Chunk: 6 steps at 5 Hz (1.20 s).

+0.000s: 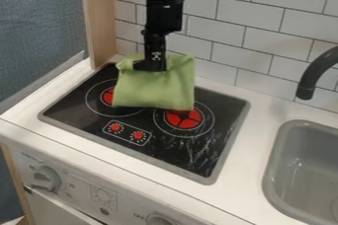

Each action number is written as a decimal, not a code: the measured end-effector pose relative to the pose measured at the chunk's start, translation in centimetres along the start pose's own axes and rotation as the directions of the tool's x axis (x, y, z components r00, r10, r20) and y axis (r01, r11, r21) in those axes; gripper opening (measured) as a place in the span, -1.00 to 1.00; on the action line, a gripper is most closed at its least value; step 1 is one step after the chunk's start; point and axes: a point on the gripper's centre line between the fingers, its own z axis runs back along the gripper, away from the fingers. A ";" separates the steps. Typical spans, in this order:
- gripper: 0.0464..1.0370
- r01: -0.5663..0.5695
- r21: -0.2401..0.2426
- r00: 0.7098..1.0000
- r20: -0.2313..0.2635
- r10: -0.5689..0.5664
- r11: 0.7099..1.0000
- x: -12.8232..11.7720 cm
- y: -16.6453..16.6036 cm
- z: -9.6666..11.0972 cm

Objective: Fold the cloth from bottom to top

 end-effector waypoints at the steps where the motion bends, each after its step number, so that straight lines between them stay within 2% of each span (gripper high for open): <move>1: -0.96 -0.002 0.037 1.000 -0.012 0.002 0.999 0.0 1.2 -1.4; 2: -0.96 -0.006 0.079 1.000 -0.019 0.008 0.997 0.0 2.2 -2.5; 3: -0.90 -0.016 0.077 0.999 -0.034 0.018 0.997 -0.1 2.4 -3.2; 4: -0.56 -0.043 0.069 0.998 -0.032 0.045 0.997 -0.1 2.3 -3.2; 6: 0.58 -0.058 0.055 0.998 -0.023 0.059 0.997 0.0 2.1 -3.2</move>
